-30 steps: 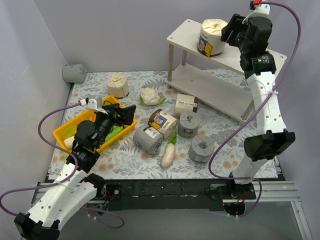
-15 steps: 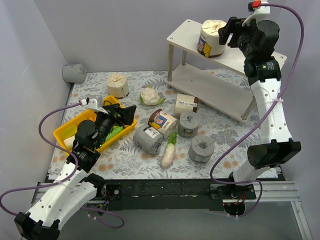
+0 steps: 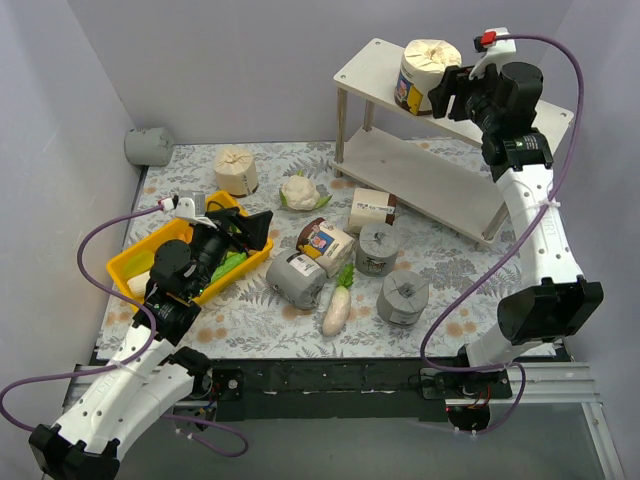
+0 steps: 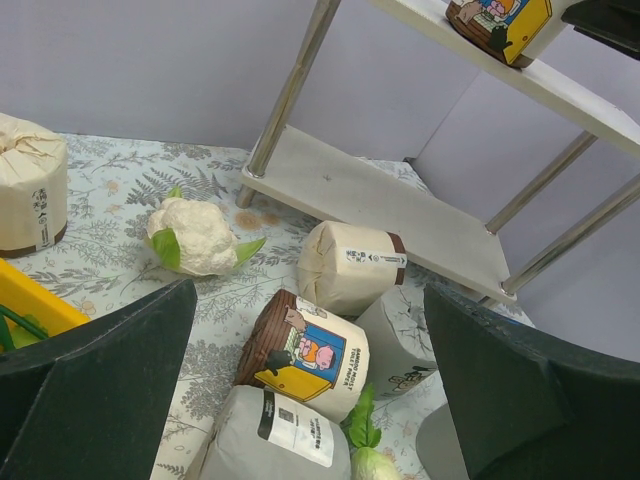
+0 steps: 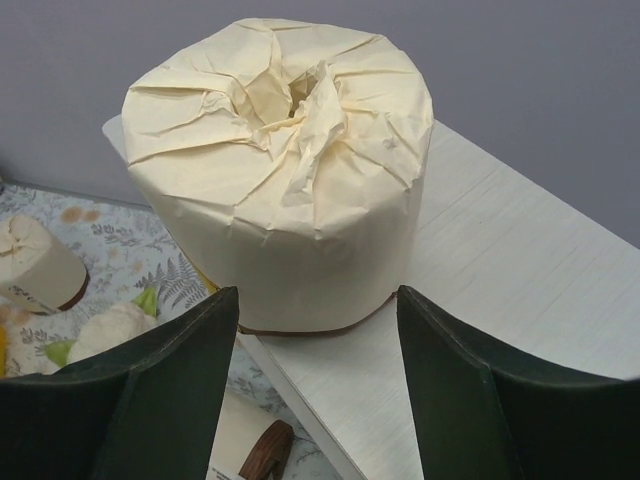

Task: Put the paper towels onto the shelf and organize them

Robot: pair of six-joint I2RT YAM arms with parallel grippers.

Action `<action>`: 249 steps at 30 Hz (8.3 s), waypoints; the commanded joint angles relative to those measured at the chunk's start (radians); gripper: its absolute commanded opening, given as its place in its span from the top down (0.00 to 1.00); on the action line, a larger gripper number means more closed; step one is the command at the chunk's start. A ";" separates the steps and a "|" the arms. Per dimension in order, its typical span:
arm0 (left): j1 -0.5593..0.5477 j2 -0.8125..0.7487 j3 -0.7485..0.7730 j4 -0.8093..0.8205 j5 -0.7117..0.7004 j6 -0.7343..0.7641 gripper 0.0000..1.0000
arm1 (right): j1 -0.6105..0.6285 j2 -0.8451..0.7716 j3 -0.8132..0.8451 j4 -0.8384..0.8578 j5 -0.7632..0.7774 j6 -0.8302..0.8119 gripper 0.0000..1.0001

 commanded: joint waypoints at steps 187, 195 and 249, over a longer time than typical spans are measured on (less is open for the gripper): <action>0.003 -0.139 -0.026 -0.003 -0.212 -0.005 0.02 | 0.454 0.002 0.338 -0.079 0.763 -0.067 0.57; 0.003 -0.134 -0.023 -0.001 -0.206 -0.005 0.02 | 0.224 0.062 0.405 -0.130 0.623 0.031 0.56; 0.003 -0.120 -0.023 -0.004 -0.207 -0.003 0.02 | -0.096 0.106 0.154 -0.009 -0.046 -0.038 0.16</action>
